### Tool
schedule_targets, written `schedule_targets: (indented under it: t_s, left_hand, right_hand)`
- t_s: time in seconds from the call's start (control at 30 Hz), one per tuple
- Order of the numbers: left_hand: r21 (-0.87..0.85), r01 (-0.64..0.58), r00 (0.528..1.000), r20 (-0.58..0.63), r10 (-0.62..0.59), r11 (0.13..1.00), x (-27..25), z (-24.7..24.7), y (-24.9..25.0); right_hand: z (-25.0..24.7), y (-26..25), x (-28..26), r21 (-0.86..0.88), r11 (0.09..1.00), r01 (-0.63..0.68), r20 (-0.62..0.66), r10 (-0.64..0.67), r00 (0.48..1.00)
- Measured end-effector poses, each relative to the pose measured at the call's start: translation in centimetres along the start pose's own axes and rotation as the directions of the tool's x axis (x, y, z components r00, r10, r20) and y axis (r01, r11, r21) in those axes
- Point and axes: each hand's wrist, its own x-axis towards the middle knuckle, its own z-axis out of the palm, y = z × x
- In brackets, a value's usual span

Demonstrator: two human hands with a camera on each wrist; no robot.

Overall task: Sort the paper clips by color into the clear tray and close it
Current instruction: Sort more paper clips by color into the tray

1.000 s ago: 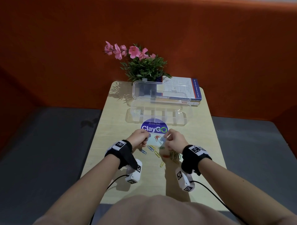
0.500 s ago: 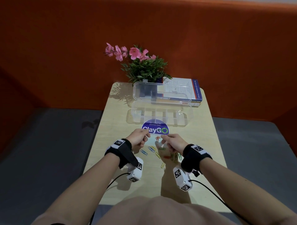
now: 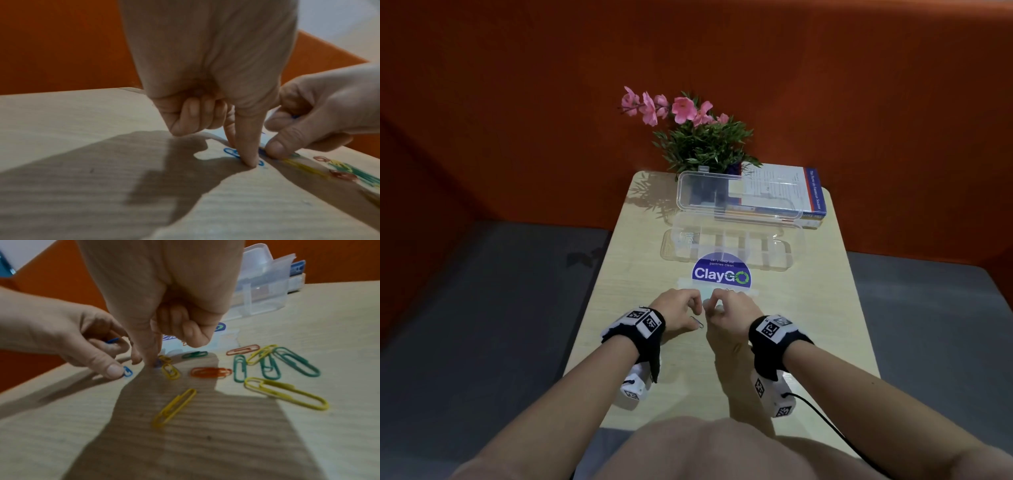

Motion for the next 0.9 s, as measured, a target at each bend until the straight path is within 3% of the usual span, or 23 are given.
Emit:
schedule_targets:
  t_s: [0.17, 0.43, 0.53, 0.6, 0.63, 0.67, 0.73, 0.8, 0.9]
  left_hand:
    - [0.049, -0.019, 1.000, 0.025, 0.017, 0.999, 0.4, -0.1, 0.0]
    - [0.139, 0.011, 0.993, 0.117, -0.027, 0.990, 0.5, 0.1, -0.4]
    - [0.262, 0.011, 0.988, 0.146, -0.051, 0.965, 0.3, 0.1, 0.1]
    - [0.269, 0.044, 0.987, 0.135, -0.082, 0.962, 0.4, -0.1, 0.4]
    - [0.223, 0.063, 0.989, 0.113, -0.090, 0.973, 0.6, -0.2, 0.6]
    - [0.139, 0.077, 0.993, 0.081, -0.089, 0.987, 0.6, -0.4, 1.0]
    - [-0.239, 0.117, 0.993, -0.004, -0.121, 0.964, 0.7, -1.3, 2.3]
    - [-0.568, 0.118, 0.981, -0.063, -0.186, 0.815, 1.4, -2.8, 3.7]
    - [-0.713, 0.059, 0.982, -0.085, -0.170, 0.698, 3.8, -5.9, 5.7]
  right_hand:
    - [-0.2, -0.5, 0.0, -0.209, 0.976, 0.067, 0.076, -0.052, 0.996]
    - [-0.8, -1.5, 0.2, -0.342, 0.936, 0.082, 0.231, -0.001, 0.973]
    - [-1.1, -0.9, -0.1, -0.255, 0.967, 0.020, 0.229, 0.040, 0.973]
    - [-1.4, -0.2, -0.4, -0.005, 0.994, -0.105, 0.179, 0.104, 0.978]
    - [-1.7, 0.2, -0.6, 0.190, 0.966, -0.176, 0.155, 0.148, 0.977]
    - [-2.1, 0.6, -0.8, 0.390, 0.891, -0.234, 0.145, 0.191, 0.971]
    - [-2.8, 1.8, -1.1, 0.676, 0.673, -0.301, 0.154, 0.270, 0.950]
    - [-3.5, 3.0, -1.4, 0.825, 0.453, -0.337, 0.194, 0.333, 0.923]
    - [-4.1, 4.1, -1.9, 0.927, 0.158, -0.340, 0.278, 0.319, 0.906]
